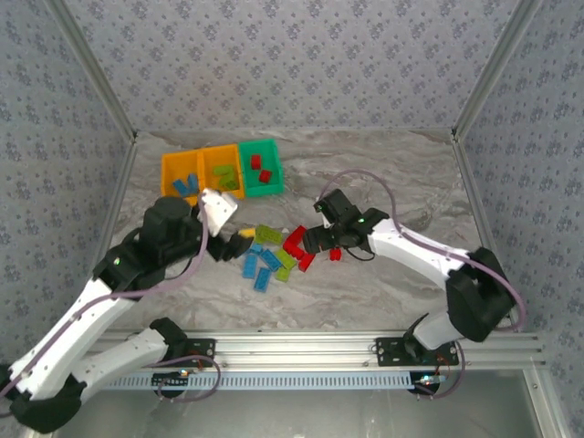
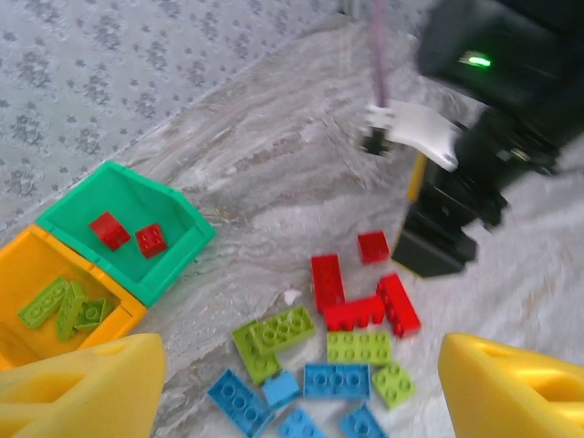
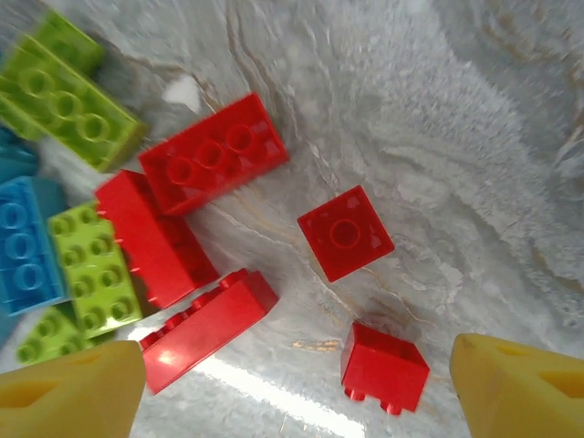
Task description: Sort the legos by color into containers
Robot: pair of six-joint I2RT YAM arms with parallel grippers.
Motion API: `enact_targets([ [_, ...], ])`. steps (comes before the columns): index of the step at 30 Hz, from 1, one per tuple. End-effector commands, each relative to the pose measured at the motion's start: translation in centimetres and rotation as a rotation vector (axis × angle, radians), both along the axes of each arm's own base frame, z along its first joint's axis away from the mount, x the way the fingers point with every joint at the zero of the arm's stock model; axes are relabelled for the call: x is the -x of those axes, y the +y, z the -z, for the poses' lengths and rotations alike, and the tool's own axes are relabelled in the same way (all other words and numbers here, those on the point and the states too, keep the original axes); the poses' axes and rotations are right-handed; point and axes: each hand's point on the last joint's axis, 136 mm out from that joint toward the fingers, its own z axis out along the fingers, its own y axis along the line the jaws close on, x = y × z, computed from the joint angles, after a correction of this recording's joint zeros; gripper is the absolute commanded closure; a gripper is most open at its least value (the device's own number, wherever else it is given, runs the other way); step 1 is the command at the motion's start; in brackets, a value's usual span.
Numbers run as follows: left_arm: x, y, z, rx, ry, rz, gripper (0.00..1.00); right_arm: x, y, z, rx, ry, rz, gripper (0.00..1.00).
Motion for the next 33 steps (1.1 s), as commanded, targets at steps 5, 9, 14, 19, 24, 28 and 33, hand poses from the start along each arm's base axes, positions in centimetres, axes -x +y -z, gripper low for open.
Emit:
enact_targets([
  [5, 2.6, 0.0, 5.8, -0.172, -0.060, 0.204, 0.12, -2.7, -0.2, 4.8, 0.130, 0.051, -0.065, 0.25],
  [9, 2.2, -0.5, 7.2, -0.205, -0.025, 0.224, 0.05, -3.1, 0.2, 6.5, 0.147, 0.081, -0.084, 0.33],
  [14, 2.1, -0.6, 8.1, -0.221, 0.001, 0.229, 0.02, -3.3, 0.3, 7.0, 0.157, 0.086, -0.087, 0.47],
  [19, 2.2, -0.4, 7.8, -0.201, -0.022, 0.222, 0.01, -3.3, 0.0, 5.9, 0.143, 0.066, -0.060, 0.52],
  [24, 2.2, -0.3, 8.0, -0.195, -0.026, 0.216, 0.01, -2.9, -1.0, 5.2, 0.163, 0.049, -0.047, 0.51],
  [28, 2.2, -0.2, 8.2, -0.200, -0.019, 0.215, 0.01, -2.4, -1.8, 5.6, 0.202, 0.049, -0.065, 0.46],
  [33, 2.2, -0.3, 8.4, -0.202, -0.015, 0.215, 0.01, -1.6, -0.9, 6.7, 0.191, 0.110, -0.129, 0.42],
])
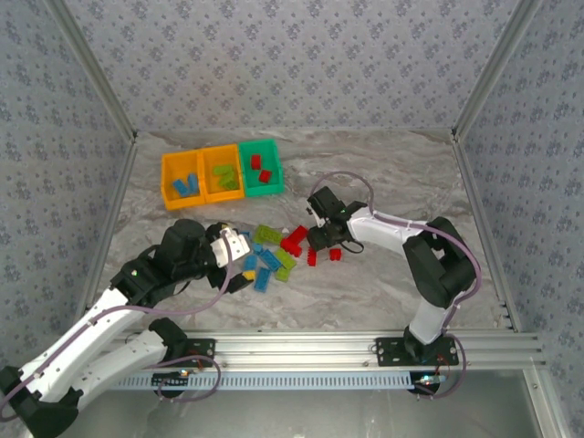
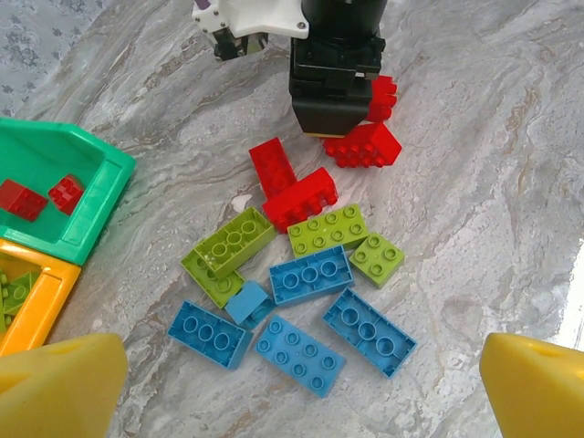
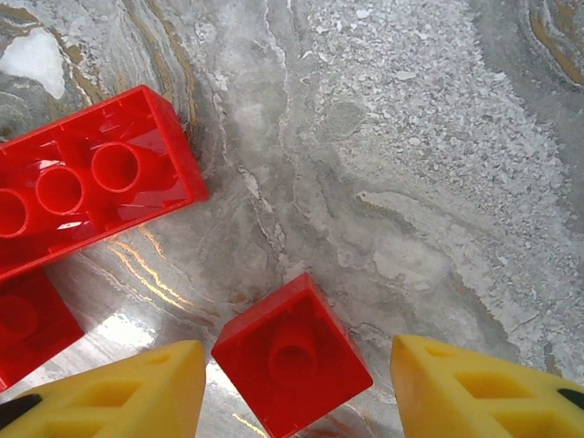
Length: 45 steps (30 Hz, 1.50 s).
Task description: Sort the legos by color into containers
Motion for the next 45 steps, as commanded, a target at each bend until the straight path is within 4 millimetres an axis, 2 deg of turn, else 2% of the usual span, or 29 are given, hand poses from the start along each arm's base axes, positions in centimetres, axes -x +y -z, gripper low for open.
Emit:
enact_targets([
  [1, 0.0, -0.3, -0.4, 0.020, -0.020, 0.020, 0.01, 1.5, -0.3, 1.5, 0.039, 0.085, -0.049, 0.46],
  [6, -0.1, -0.3, -0.4, 0.022, -0.019, 0.013, 0.01, 1.3, 0.9, 2.1, -0.018, 0.135, -0.029, 0.50],
  [9, -0.2, -0.2, -0.3, 0.022, -0.016, 0.011, 0.01, 1.2, 1.0, 2.4, -0.025, 0.157, -0.004, 0.38],
  [11, -0.2, -0.2, -0.3, 0.023, -0.015, 0.010, 0.01, 1.0, 1.0, 2.5, -0.025, 0.157, 0.004, 0.35],
  [17, -0.3, -0.2, -0.1, 0.024, -0.006, 0.009, 0.01, 0.2, 0.5, 1.4, -0.035, 0.120, 0.045, 0.61],
  [18, -0.3, -0.2, -0.1, 0.023, -0.005, 0.008, 0.01, -0.1, 0.5, 1.0, -0.043, 0.110, 0.057, 0.62],
  [22, -0.4, -0.2, -0.1, 0.026, -0.005, 0.007, 0.01, -1.1, 0.2, -2.1, -0.095, 0.026, 0.100, 0.64],
  [24, -0.5, -0.2, -0.1, 0.027, -0.005, 0.005, 0.01, -1.7, 0.2, -4.4, -0.137, -0.036, 0.118, 0.66],
  [27, -0.8, 0.0, -0.5, 0.039, -0.018, -0.016, 0.01, -2.5, 1.0, -9.1, -0.250, -0.161, 0.142, 0.67],
  [30, -2.2, 1.0, -1.9, 0.085, -0.069, -0.107, 0.01, -3.2, 3.9, -13.6, -0.421, -0.297, 0.109, 0.67],
  [33, -4.2, 3.0, -3.6, 0.157, -0.130, -0.253, 0.01, -4.4, 7.5, -16.9, -0.535, -0.446, 0.062, 0.66],
  [35, -5.5, 4.8, -4.2, 0.195, -0.156, -0.359, 0.01, -6.1, 9.5, -18.5, -0.582, -0.550, 0.053, 0.65],
  [39, -6.8, 7.0, -4.0, 0.176, -0.164, -0.489, 0.01, -10.9, 13.1, -19.2, -0.613, -0.674, 0.057, 0.66],
  [43, -6.9, 7.4, -3.2, 0.133, -0.167, -0.498, 0.01, -16.4, 16.1, -16.3, -0.465, -0.747, 0.025, 0.67],
  [45, -7.0, 7.6, -3.2, 0.128, -0.171, -0.510, 0.01, -18.8, 16.7, -14.5, -0.381, -0.753, 0.031, 0.65],
])
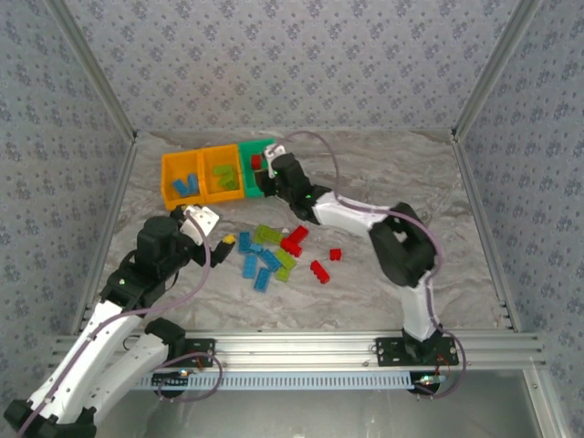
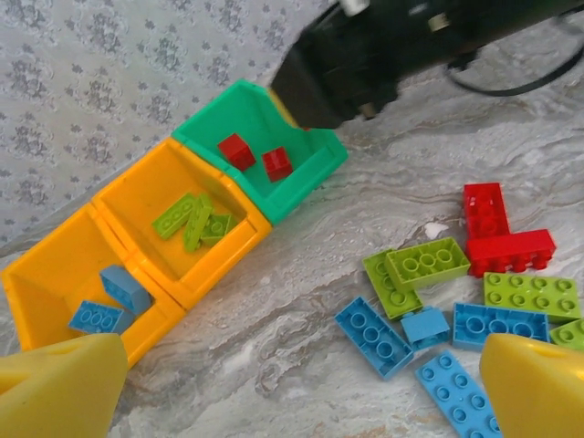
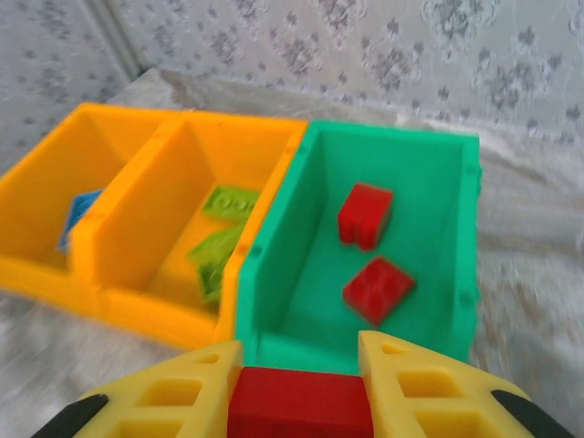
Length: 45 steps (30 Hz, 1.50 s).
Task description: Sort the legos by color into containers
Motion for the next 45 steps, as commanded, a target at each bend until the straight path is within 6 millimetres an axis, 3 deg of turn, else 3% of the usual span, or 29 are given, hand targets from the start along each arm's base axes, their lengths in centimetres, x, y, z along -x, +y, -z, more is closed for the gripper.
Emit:
enact_targets([
  [1, -0.7, 0.7, -0.3, 0.000, -0.024, -0.052, 0.01, -4.3, 0.2, -0.7, 0.099, -0.107, 0.075, 0.63],
  [3, -0.7, 0.8, -0.2, 0.000, -0.025, -0.061, 0.01, -5.8, 0.4, 0.7, 0.150, -0.079, 0.086, 0.56],
  [5, -0.8, 0.9, -0.1, -0.005, -0.022, -0.065, 0.01, -6.6, 0.1, 0.5, 0.175, -0.067, 0.100, 0.33],
  [6, -0.9, 0.9, -0.1, -0.007, -0.021, -0.069, 0.01, -6.6, 0.0, 0.4, 0.186, -0.054, 0.101, 0.28],
  [10, -1.0, 1.0, 0.0, -0.009, -0.022, -0.071, 0.01, -5.4, -1.1, -1.6, 0.194, -0.053, 0.089, 0.25],
  [13, -1.1, 1.1, 0.0, -0.003, -0.019, -0.084, 0.01, -2.9, -2.6, -3.5, 0.174, -0.043, 0.059, 0.25],
  [18, -2.3, 2.2, 0.3, 0.043, 0.040, -0.215, 0.01, 3.6, -6.4, -5.7, 0.120, 0.068, -0.051, 0.16],
  [25, -3.3, 0.6, 1.6, 0.222, 0.379, -0.369, 0.05, 14.9, -12.6, -5.0, 0.175, 0.348, -0.128, 0.00],
  [27, -3.7, 0.0, 3.2, 0.287, 0.469, -0.428, 0.10, 18.6, -13.9, -4.0, 0.193, 0.461, -0.164, 0.00],
  [30, -4.5, -1.5, 6.0, 0.337, 0.586, -0.473, 0.14, 22.4, -14.8, -3.2, 0.182, 0.552, -0.205, 0.00],
  [35, -5.9, -4.2, 10.9, 0.324, 0.713, -0.518, 0.24, 23.4, -17.0, -2.3, 0.174, 0.561, -0.104, 0.00],
  [40, -7.0, -4.1, 15.1, 0.221, 0.742, -0.638, 0.36, 23.3, -17.2, -2.4, 0.139, 0.554, -0.085, 0.00],
  [45, -6.9, -4.9, 18.0, 0.207, 0.802, -0.635, 0.37, 23.1, -17.2, -2.5, 0.138, 0.546, -0.081, 0.00],
])
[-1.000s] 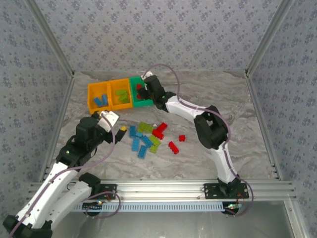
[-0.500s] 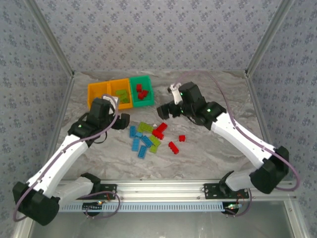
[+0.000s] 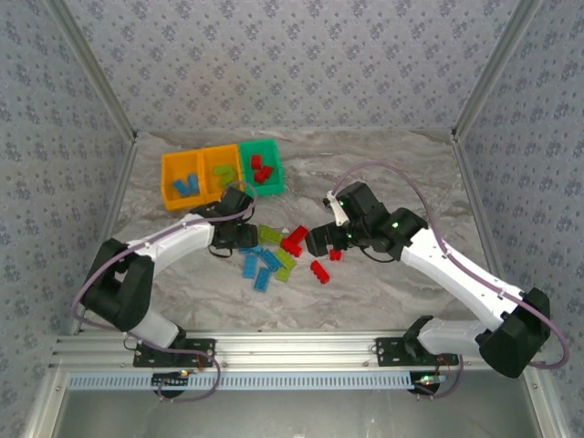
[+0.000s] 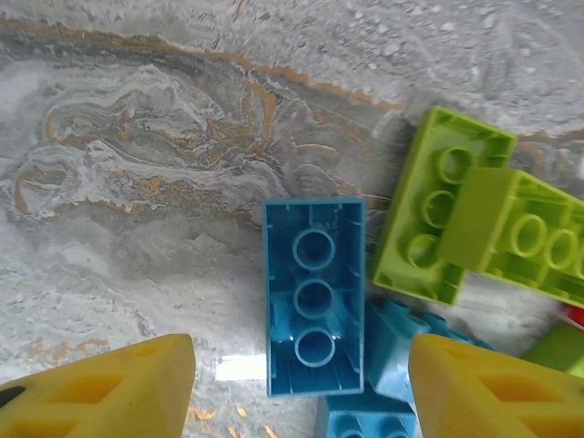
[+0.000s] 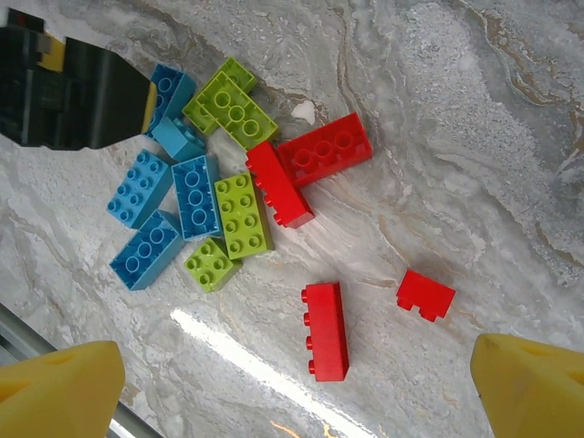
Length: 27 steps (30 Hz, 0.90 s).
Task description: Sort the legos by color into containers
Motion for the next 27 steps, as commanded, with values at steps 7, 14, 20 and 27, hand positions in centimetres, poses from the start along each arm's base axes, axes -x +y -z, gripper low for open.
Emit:
enact_targets([
  [7, -2.3, -0.7, 1.6, -0.002, -0.032, -0.048, 0.44, 0.0, -0.4, -0.3, -0.018, 0.005, 0.038, 0.00],
  [14, -2.8, -0.7, 2.5, -0.008, -0.026, -0.067, 0.66, 0.7, 0.4, -0.9, -0.067, 0.034, 0.019, 0.00],
  [20, -3.8, 1.0, -3.0, -0.018, -0.166, -0.102, 0.69, 1.5, 2.5, -3.2, -0.180, 0.042, -0.051, 0.00],
  [27, -8.6, 10.2, -11.3, -0.058, -0.406, -0.310, 0.70, 0.9, 1.7, -4.0, -0.177, -0.001, 0.002, 0.00],
])
